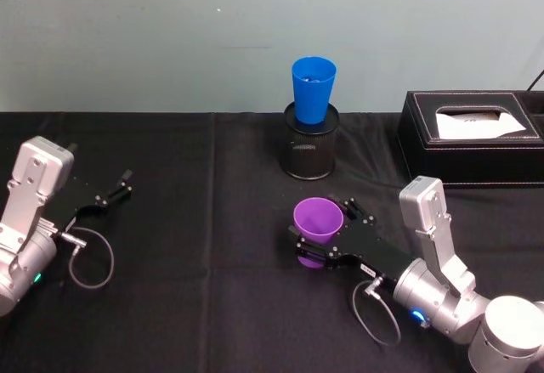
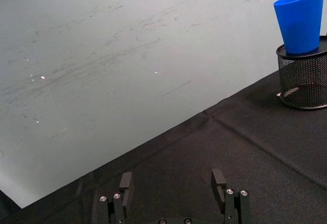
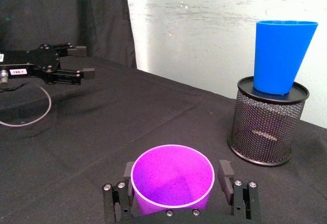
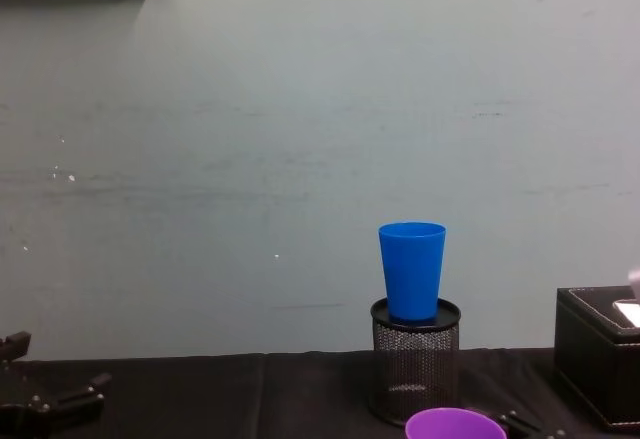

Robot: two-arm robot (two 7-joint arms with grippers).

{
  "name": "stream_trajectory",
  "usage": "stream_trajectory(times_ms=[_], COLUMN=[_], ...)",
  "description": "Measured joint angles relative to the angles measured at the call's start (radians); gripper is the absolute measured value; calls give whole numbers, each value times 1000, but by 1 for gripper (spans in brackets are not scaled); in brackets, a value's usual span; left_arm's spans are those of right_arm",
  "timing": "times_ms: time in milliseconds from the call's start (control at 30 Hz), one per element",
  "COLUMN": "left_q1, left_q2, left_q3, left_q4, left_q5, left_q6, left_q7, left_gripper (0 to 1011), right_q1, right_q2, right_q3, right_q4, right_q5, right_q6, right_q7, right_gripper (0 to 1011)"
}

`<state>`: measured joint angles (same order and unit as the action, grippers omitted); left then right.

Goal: Pick up one cup with a gripper and tap it against the other cup.

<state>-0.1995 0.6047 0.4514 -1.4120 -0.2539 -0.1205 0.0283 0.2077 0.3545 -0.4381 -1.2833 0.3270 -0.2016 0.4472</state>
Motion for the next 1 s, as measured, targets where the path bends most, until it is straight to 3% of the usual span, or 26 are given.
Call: stream_trajectory(times_ms=[400, 733, 900, 1000], left_q1=[0, 0, 0, 0], left_q2=[0, 0, 0, 0], left_q3=[0, 0, 0, 0], left_q4=[0, 0, 0, 0], left_q5=[0, 0, 0, 0], left_q6=[0, 0, 0, 0], left_q7=[0, 0, 0, 0], left_gripper=[1000, 1000, 1000, 1000], right_q1=[-3, -4, -4, -17], right_q2=[-6, -5, -4, 5], right_q3=[8, 6, 6, 12], right_q4=[5, 3, 1, -44], right_q5=[-4, -3, -3, -6], right_q6=[-5, -5, -5, 11], right_q7=[7, 5, 5, 5], right_gripper=[998, 783, 750, 739])
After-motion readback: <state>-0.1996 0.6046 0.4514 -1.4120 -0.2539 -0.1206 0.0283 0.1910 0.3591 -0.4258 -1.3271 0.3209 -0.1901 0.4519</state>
